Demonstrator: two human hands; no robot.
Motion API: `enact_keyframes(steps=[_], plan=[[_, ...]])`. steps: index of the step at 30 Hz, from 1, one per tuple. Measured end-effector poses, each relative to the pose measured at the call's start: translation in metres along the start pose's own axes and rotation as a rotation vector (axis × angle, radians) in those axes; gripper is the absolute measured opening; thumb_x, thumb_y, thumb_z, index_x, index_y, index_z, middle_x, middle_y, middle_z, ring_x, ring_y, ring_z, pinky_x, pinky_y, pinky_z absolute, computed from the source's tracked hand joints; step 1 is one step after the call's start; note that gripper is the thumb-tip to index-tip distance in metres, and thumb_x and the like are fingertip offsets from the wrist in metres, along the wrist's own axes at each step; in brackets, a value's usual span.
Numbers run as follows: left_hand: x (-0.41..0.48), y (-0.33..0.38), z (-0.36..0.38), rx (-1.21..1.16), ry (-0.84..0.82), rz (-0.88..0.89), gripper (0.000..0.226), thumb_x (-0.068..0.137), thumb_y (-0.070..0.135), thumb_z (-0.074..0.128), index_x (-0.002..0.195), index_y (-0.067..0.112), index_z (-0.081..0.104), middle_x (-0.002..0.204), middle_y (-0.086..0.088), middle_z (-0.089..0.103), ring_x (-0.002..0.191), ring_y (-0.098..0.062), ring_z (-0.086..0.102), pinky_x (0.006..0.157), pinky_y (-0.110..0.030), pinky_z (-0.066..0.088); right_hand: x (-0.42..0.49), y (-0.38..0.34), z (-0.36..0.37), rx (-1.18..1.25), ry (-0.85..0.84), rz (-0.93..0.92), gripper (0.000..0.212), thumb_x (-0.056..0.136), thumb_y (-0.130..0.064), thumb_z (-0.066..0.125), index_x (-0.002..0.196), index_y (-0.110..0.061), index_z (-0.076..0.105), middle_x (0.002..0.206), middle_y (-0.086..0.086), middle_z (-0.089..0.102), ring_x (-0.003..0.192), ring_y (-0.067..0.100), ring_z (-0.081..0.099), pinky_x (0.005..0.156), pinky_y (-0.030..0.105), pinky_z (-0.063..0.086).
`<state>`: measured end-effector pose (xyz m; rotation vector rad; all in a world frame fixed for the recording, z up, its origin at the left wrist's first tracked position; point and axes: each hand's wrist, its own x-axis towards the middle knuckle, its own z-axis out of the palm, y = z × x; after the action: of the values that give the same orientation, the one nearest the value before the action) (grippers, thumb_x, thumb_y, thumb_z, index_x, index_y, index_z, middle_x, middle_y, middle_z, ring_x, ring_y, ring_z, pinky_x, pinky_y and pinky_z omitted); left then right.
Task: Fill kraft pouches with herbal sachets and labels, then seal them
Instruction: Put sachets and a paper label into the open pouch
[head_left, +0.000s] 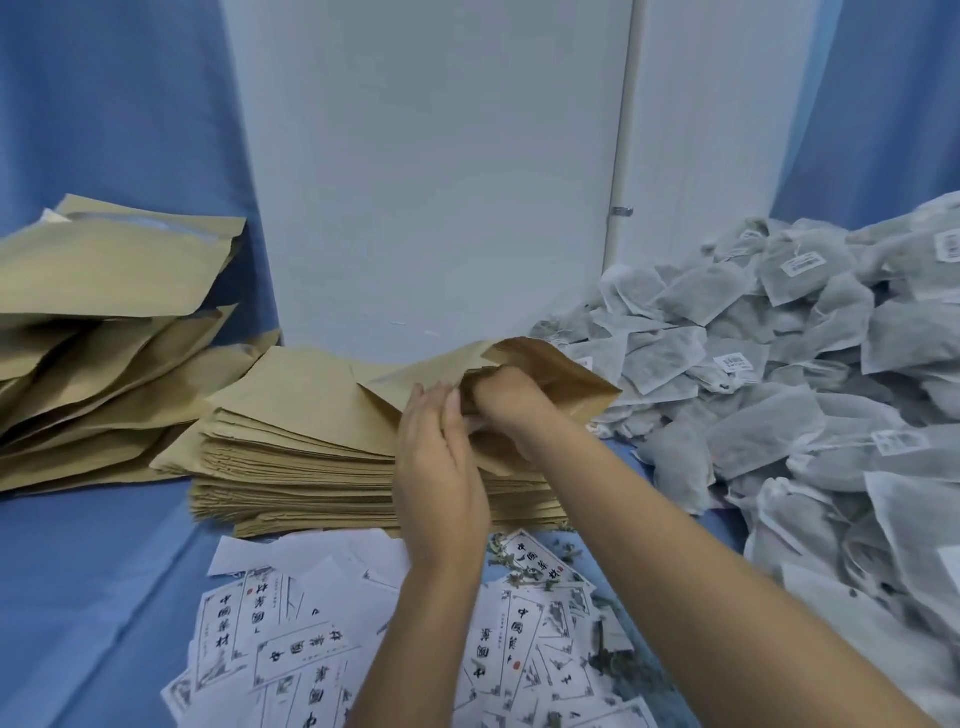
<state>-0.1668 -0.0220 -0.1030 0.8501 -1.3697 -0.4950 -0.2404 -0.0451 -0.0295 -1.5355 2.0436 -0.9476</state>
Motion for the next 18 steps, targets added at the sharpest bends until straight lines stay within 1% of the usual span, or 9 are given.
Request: enact_keyframes(steps=[2, 3, 4, 6, 8, 9, 12, 16, 18], plan=[[-0.001, 0.004, 0.001, 0.012, -0.021, -0.021, 0.062, 0.091, 0.05, 0.024, 0.128, 0.012, 0.057, 0.127, 0.016, 0.046, 0.134, -0.009, 0.037, 0.097, -0.002, 0.023, 0.002, -0.007, 0.003, -0.109, -0.073, 0.017, 0.026, 0.097, -0.009, 0.042, 0.072, -0.01, 0.049, 0.077, 0.004, 0.052, 0.089, 0.022, 0.049, 0.062, 0.02, 0.036], [0.0, 0.005, 0.0, 0.025, -0.032, -0.027, 0.063, 0.091, 0.051, 0.023, 0.128, 0.013, 0.057, 0.132, 0.011, 0.049, 0.135, -0.011, 0.037, 0.097, -0.003, 0.023, 0.001, -0.007, 0.003, -0.173, -0.089, 0.003, 0.031, 0.097, -0.009, 0.042, 0.065, -0.012, 0.042, 0.073, 0.003, 0.049, 0.087, 0.022, 0.047, 0.058, 0.021, 0.032], [0.002, 0.006, -0.001, 0.04, -0.038, -0.024, 0.064, 0.091, 0.051, 0.022, 0.128, 0.012, 0.057, 0.136, 0.004, 0.051, 0.135, -0.013, 0.038, 0.099, -0.007, 0.026, -0.001, -0.006, 0.002, -0.171, -0.068, -0.033, 0.031, 0.097, -0.011, 0.041, 0.065, -0.011, 0.042, 0.078, 0.005, 0.054, 0.089, 0.025, 0.05, 0.059, 0.024, 0.033], [0.008, 0.006, -0.004, 0.059, -0.053, -0.01, 0.064, 0.091, 0.051, 0.021, 0.124, 0.011, 0.059, 0.134, -0.005, 0.055, 0.132, -0.019, 0.043, 0.105, -0.024, 0.035, -0.008, -0.002, -0.002, -0.207, 0.049, -0.075, 0.027, 0.097, -0.02, 0.038, 0.08, -0.007, 0.054, 0.098, 0.013, 0.061, 0.097, 0.031, 0.055, 0.068, 0.028, 0.034], [0.011, 0.006, -0.006, 0.072, -0.07, 0.001, 0.069, 0.09, 0.054, 0.017, 0.118, 0.009, 0.061, 0.122, -0.008, 0.061, 0.123, -0.025, 0.05, 0.1, -0.04, 0.042, -0.017, 0.002, -0.005, -0.22, 0.237, -0.056, 0.03, 0.097, -0.028, 0.036, 0.086, -0.01, 0.057, 0.094, 0.012, 0.059, 0.085, 0.03, 0.053, 0.069, 0.03, 0.034], [0.011, 0.006, -0.007, 0.083, -0.069, 0.004, 0.072, 0.089, 0.056, 0.015, 0.117, 0.009, 0.061, 0.118, -0.008, 0.063, 0.119, -0.026, 0.053, 0.095, -0.044, 0.044, -0.018, 0.003, -0.006, -0.261, 0.297, -0.073, 0.03, 0.096, -0.03, 0.036, 0.083, -0.011, 0.057, 0.09, 0.01, 0.059, 0.08, 0.028, 0.05, 0.068, 0.03, 0.034], [0.008, 0.008, -0.007, 0.101, -0.069, 0.004, 0.072, 0.089, 0.058, 0.014, 0.116, 0.011, 0.061, 0.115, -0.006, 0.063, 0.115, -0.025, 0.055, 0.09, -0.046, 0.046, -0.022, 0.001, -0.003, -0.295, 0.388, -0.125, 0.033, 0.093, -0.031, 0.04, 0.068, -0.013, 0.051, 0.081, 0.007, 0.058, 0.074, 0.026, 0.049, 0.065, 0.03, 0.035], [0.002, 0.011, -0.006, 0.085, -0.022, -0.012, 0.071, 0.09, 0.056, 0.015, 0.115, 0.011, 0.063, 0.115, -0.003, 0.065, 0.114, -0.022, 0.056, 0.091, -0.044, 0.046, -0.016, 0.005, -0.001, -0.157, 0.24, -0.146, 0.033, 0.093, -0.023, 0.042, 0.065, -0.01, 0.054, 0.075, 0.008, 0.058, 0.076, 0.028, 0.05, 0.066, 0.029, 0.034], [-0.002, 0.014, -0.005, 0.111, 0.016, -0.001, 0.063, 0.098, 0.049, 0.017, 0.112, 0.011, 0.065, 0.111, -0.002, 0.067, 0.107, -0.021, 0.059, 0.088, -0.043, 0.048, -0.006, 0.009, 0.002, -0.218, 0.085, -0.19, 0.031, 0.097, -0.018, 0.038, 0.086, -0.005, 0.064, 0.1, 0.016, 0.065, 0.095, 0.032, 0.056, 0.073, 0.029, 0.038]])
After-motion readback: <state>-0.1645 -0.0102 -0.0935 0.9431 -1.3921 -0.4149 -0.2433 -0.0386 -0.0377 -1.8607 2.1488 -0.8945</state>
